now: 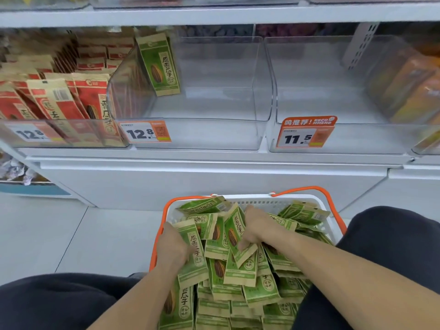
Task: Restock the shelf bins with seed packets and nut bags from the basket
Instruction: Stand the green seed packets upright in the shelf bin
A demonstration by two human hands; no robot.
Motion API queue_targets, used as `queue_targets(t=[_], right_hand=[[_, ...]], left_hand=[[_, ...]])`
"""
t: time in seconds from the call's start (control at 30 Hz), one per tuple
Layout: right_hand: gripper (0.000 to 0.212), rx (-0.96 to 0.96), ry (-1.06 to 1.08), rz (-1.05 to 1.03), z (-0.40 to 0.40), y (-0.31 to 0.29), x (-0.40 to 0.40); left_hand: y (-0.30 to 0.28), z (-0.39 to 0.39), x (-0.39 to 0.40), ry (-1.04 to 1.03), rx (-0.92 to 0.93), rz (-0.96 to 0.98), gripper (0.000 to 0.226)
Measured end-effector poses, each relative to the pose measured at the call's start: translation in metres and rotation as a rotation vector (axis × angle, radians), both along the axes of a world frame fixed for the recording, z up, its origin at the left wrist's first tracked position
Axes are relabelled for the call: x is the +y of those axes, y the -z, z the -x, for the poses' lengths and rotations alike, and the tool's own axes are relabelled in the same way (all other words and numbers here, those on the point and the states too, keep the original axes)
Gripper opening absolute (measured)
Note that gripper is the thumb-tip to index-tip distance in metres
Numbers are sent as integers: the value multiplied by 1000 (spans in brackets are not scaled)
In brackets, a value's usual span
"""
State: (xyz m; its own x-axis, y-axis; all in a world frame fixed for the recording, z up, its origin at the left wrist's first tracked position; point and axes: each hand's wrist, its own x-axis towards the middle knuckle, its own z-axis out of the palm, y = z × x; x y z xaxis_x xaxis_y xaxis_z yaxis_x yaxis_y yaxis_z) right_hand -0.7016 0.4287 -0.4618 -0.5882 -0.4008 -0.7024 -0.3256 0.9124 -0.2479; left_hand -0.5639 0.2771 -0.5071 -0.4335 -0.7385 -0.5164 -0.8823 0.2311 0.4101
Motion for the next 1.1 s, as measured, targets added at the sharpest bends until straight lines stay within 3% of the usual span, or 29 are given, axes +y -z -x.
queue_targets(t=[0.07, 0.17, 0.27, 0.47, 0.63, 0.8, 0.9, 1.1], right_hand=[[81, -9, 46, 30, 5, -1, 1], [38, -111, 129, 113, 11, -3, 1], [9, -217, 180, 179, 13, -18, 1], [19, -271, 365, 546, 17, -53, -5], [42, -366, 579, 885, 29, -76, 1], [37, -283, 666, 1181, 26, -94, 8], [26, -225, 683, 1288, 26, -99, 8], [52, -293, 654, 1316, 30, -98, 5]], left_hand=[[-6, 2, -1, -45, 41, -18, 78], [-18, 10, 2, 24, 102, -22, 24], [-33, 20, 4, 86, 151, -57, 20], [-84, 47, -18, 33, 369, -336, 17], [-140, 65, -39, 131, 510, -269, 19], [-186, 63, -41, 297, 610, -296, 25], [-193, 60, -43, 320, 642, -331, 25], [-195, 57, -53, 370, 717, -230, 23]])
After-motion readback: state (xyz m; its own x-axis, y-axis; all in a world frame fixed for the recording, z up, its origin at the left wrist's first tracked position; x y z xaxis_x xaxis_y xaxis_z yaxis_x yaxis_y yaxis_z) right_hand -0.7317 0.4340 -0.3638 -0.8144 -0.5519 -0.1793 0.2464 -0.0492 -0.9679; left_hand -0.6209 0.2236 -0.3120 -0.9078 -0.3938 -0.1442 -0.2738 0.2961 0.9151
